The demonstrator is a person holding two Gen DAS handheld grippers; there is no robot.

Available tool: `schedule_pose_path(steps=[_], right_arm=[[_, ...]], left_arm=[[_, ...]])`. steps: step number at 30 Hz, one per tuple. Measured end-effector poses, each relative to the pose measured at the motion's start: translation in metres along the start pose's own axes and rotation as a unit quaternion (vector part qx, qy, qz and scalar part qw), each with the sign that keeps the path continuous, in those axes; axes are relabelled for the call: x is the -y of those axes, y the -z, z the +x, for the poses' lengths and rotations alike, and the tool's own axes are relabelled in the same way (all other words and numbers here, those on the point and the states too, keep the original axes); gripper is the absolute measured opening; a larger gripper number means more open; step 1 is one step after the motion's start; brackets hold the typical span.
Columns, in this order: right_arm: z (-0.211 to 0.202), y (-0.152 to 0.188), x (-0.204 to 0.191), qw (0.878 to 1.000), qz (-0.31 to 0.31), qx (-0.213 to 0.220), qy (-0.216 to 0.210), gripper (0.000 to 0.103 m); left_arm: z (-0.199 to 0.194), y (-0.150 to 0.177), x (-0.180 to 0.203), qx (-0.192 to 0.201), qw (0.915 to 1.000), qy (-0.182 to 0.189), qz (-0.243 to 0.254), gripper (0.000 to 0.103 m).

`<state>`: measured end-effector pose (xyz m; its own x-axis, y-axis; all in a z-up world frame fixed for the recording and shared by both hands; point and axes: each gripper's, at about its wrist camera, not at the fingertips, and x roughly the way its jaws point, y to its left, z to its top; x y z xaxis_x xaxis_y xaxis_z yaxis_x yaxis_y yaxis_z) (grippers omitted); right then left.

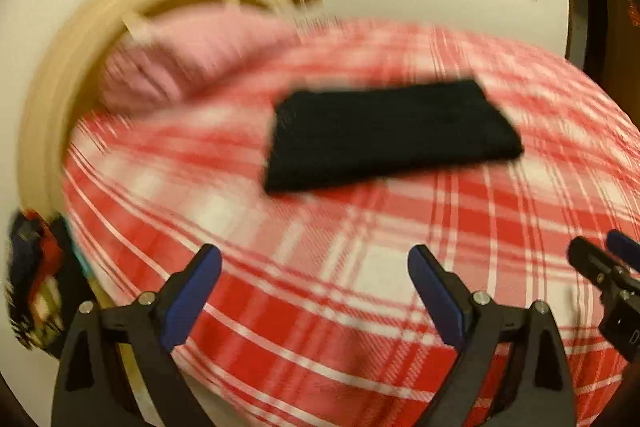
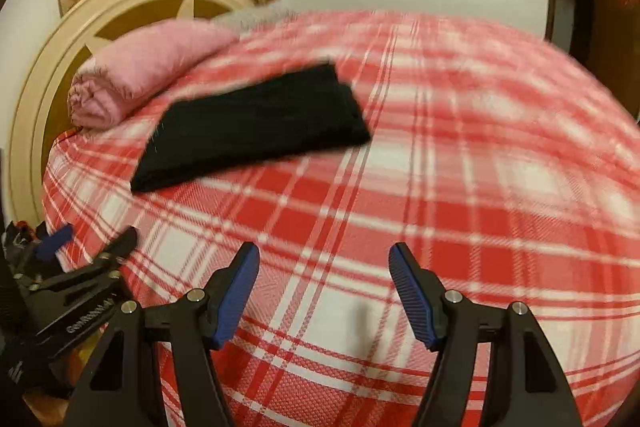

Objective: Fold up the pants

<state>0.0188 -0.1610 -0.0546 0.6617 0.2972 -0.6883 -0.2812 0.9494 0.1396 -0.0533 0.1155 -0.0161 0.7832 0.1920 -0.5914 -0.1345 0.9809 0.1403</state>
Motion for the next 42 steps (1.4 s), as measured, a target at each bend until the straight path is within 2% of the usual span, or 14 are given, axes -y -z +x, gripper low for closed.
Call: schedule_pose_path(steps=[2,4,6,8,15,23,25,30,42], right_arm=[[-0.028,-0.004,-0.005,0.998,-0.011,0.063,0.006,0.069],[-0.051,-0.007,-0.01,0.993,-0.023,0.112,0.014,0.069],[-0.073,-0.01,-0.016,0.988,-0.033,0.15,0.017,0.069],[-0.091,-0.012,-0.019,0.985,-0.034,0.17,0.015,0.075],[-0.145,-0.012,-0.02,0.975,-0.012,0.222,0.007,0.077],[-0.204,-0.006,-0.025,0.955,-0.009,0.296,0.01,0.083],[-0.214,-0.004,-0.026,0.952,-0.008,0.305,0.011,0.087],[-0.221,-0.001,-0.033,0.953,-0.015,0.304,0.016,0.088],[-0.212,0.001,-0.035,0.959,-0.018,0.283,0.001,0.088]], left_arm=[[-0.025,-0.005,-0.002,0.052,0.9986,-0.007,0.003,0.102],[-0.049,-0.011,-0.006,0.094,0.9955,-0.001,-0.002,0.103],[-0.067,-0.016,-0.011,0.124,0.9922,0.01,-0.006,0.103],[-0.083,-0.02,-0.014,0.142,0.9898,0.017,-0.007,0.103],[-0.114,-0.029,-0.029,0.145,0.9882,0.042,-0.025,0.103],[-0.136,-0.031,-0.039,0.148,0.9867,0.055,-0.038,0.103],[-0.142,-0.029,-0.042,0.158,0.9854,0.052,-0.036,0.103],[-0.15,-0.027,-0.047,0.173,0.9833,0.043,-0.034,0.103],[-0.147,-0.026,-0.044,0.158,0.9867,0.026,-0.024,0.103]])
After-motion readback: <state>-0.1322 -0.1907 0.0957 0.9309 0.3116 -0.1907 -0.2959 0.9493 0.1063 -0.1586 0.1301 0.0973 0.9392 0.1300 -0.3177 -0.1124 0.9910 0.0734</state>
